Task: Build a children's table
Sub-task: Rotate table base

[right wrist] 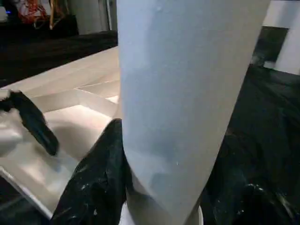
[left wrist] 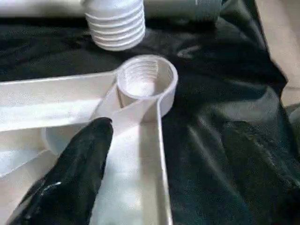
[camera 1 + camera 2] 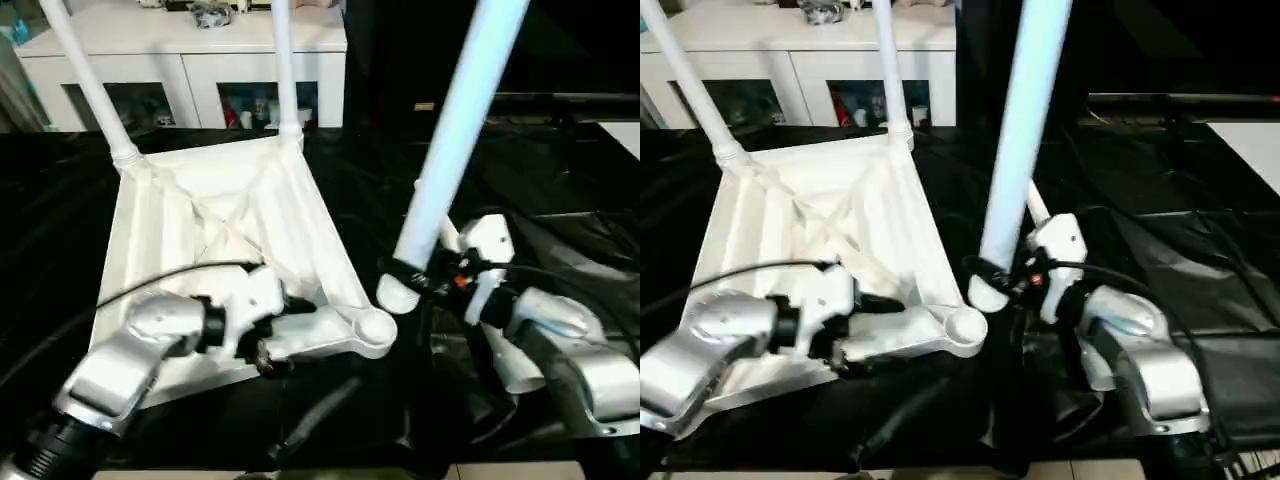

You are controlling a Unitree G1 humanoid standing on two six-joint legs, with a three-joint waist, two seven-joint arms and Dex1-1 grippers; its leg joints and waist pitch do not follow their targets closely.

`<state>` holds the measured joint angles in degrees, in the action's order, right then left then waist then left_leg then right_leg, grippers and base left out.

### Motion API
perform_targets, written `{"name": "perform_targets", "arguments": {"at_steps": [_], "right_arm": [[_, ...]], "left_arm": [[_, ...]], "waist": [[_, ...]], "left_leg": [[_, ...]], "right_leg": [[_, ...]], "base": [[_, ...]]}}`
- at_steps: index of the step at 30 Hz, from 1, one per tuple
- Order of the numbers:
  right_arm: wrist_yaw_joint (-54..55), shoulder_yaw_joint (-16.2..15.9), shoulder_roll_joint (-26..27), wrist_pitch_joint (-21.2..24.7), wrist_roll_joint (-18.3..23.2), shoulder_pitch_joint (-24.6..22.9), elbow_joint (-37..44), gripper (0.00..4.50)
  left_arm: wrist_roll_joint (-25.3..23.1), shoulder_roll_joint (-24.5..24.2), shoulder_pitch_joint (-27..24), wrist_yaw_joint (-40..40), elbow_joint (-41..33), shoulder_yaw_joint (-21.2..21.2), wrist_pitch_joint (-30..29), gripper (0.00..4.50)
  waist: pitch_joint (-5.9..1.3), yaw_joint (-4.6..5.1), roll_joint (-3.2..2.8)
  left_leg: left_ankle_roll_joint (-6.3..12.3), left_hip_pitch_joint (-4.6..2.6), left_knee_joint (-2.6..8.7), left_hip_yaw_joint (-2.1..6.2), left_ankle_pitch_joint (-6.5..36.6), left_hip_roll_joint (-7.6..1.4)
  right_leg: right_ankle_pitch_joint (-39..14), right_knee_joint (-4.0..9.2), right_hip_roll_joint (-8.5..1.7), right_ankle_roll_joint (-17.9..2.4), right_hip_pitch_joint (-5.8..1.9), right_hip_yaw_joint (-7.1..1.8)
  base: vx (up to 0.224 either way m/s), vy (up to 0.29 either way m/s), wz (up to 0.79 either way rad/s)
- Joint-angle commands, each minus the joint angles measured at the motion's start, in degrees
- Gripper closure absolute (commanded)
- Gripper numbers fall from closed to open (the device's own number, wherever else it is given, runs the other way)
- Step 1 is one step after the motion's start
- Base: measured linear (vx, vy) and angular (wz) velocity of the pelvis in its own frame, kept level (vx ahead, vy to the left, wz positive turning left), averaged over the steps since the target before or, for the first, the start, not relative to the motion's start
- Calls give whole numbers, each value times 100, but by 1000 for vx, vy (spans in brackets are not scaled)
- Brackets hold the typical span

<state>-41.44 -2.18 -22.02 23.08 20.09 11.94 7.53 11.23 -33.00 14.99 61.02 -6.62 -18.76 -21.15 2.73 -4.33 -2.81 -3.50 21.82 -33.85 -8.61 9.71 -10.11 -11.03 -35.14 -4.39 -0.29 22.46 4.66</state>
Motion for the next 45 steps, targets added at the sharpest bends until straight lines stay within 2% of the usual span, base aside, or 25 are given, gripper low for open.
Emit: {"name": "perform_targets", "arguments": {"at_steps": [1,5,7,8,10,12,14,18,22,23,24,25,28,29,31,33,34,35,36,39,40,43,45], "right_arm": [[42,-42,-6,24,-22,74,170,264],[49,-46,-16,18,-31,4,190,264],[70,-46,-6,28,-41,-62,247,264],[80,-33,7,42,-32,-43,224,264],[86,-32,13,45,-32,-40,215,264],[94,-54,27,18,-56,-67,198,264],[119,-99,39,13,-71,-130,227,264],[172,-127,52,24,-42,-214,311,264],[273,-86,61,41,-44,-251,398,264],[278,-84,58,35,-38,-289,442,264],[278,-84,58,35,-38,-289,442,264],[284,-90,71,33,-50,-339,494,264],[302,-114,85,23,-61,-447,562,264],[305,-117,84,20,-62,-458,567,264],[313,-128,61,29,-63,-499,609,264],[334,-120,28,47,-49,-512,638,264],[337,-119,25,49,-48,-513,643,264],[359,-111,12,65,-47,-525,681,264],[366,-109,9,72,-46,-531,698,264],[385,-86,-3,102,-45,-562,768,264],[380,-73,-6,93,-45,-570,765,264],[383,-74,-4,66,-55,-592,757,264],[389,-86,-1,43,-64,-601,745,264]], "left_arm": [[-67,-109,-112,2,-261,-135,-187,43],[-313,-110,-172,-190,-155,-224,-149,43],[-452,-138,-199,-348,-120,-275,-134,70],[-606,-28,-173,-681,-32,-252,-244,70],[-635,24,-174,-778,-1,-231,-265,78],[-595,176,-244,-898,-7,-134,-359,108],[-522,301,-344,-1011,-13,-70,-352,122],[-534,399,-439,-1085,81,-198,-437,153],[-606,447,-431,-1169,54,-294,-630,174],[-688,501,-376,-1281,104,-321,-693,186],[-688,501,-376,-1281,104,-321,-693,198],[-680,559,-352,-1309,96,-294,-763,205],[-607,598,-333,-1237,55,-300,-778,220],[-598,598,-332,-1226,49,-306,-782,232],[-613,582,-315,-1186,43,-370,-802,250],[-650,561,-288,-1148,44,-466,-870,253],[-651,556,-286,-1140,40,-475,-880,276],[-646,539,-282,-1108,16,-508,-948,276],[-646,537,-281,-1101,8,-514,-967,287],[-684,528,-270,-1118,1,-488,-1008,308],[-658,526,-269,-1092,6,-474,-1024,331],[-639,511,-290,-1093,-5,-455,-1029,335],[-639,492,-310,-1113,-5,-443,-1006,359]], "waist": [[-290,-12,-11],[-291,-21,1],[-296,-40,5],[-309,-49,19],[-308,-56,27],[-323,-73,38],[-328,-74,76],[-364,-81,50],[-350,-74,27],[-342,-74,-7],[-342,-74,-7],[-334,-66,26],[-326,-73,-3],[-326,-73,11],[-325,-64,-59],[-323,-40,-41],[-321,-46,-32],[-324,-46,-59],[-327,-41,-49],[-335,-37,-71],[-336,-31,-80],[-341,-22,-96],[-350,-24,-90]], "left_leg": [[-68,-97,471,72,2056,-260],[-33,-103,459,65,2041,-252],[-23,-98,460,65,1987,-255],[-14,-93,459,66,1928,-258],[-1,-83,453,60,1849,-253],[26,-84,443,47,1719,-256],[60,-58,435,37,1612,-255],[164,-41,407,24,1301,-246],[178,-45,406,17,1364,-242],[157,-54,411,19,1449,-243],[157,-54,411,19,1449,-243],[142,-59,416,13,1538,-242],[110,-63,424,18,1632,-241],[96,-67,426,20,1683,-239],[67,-75,429,33,1795,-239],[54,-78,434,35,1882,-234],[76,-75,434,34,1858,-228],[83,-73,427,31,1822,-226],[87,-67,425,28,1786,-225],[111,-63,419,29,1766,-218],[116,-62,419,30,1777,-217],[104,-61,419,35,1832,-215],[106,-60,418,38,1810,-215]], "right_leg": [[-2282,533,-388,-782,-215,-309],[-2336,550,-373,-741,-194,-312],[-2266,546,-370,-726,-195,-312],[-2166,526,-367,-736,-203,-312],[-2071,524,-365,-744,-205,-314],[-1928,505,-368,-810,-206,-322],[-1782,486,-371,-850,-218,-329],[-1317,445,-348,-901,-224,-340],[-1442,467,-345,-876,-215,-340],[-1531,476,-343,-864,-208,-339],[-1531,476,-343,-864,-208,-339],[-1668,498,-339,-813,-209,-341],[-1849,520,-344,-765,-199,-344],[-1928,532,-344,-742,-196,-342],[-2013,544,-342,-717,-185,-340],[-2033,557,-328,-698,-191,-332],[-2070,556,-330,-682,-189,-338],[-2095,555,-335,-676,-185,-343],[-2097,560,-337,-664,-190,-345],[-2206,567,-332,-611,-185,-338],[-2245,575,-329,-595,-179,-335],[-2349,589,-328,-557,-171,-329],[-2298,581,-326,-557,-173,-328]], "base": [[0,0,0],[0,0,0],[0,0,0],[0,0,0],[0,0,0],[0,0,0],[0,0,0],[0,0,0],[0,0,0],[0,0,0],[0,0,0],[0,0,0],[0,0,0],[0,0,0],[0,0,0],[0,0,0],[0,0,0],[0,0,0],[0,0,0],[0,0,0],[0,0,0],[0,0,0],[0,0,0]]}}
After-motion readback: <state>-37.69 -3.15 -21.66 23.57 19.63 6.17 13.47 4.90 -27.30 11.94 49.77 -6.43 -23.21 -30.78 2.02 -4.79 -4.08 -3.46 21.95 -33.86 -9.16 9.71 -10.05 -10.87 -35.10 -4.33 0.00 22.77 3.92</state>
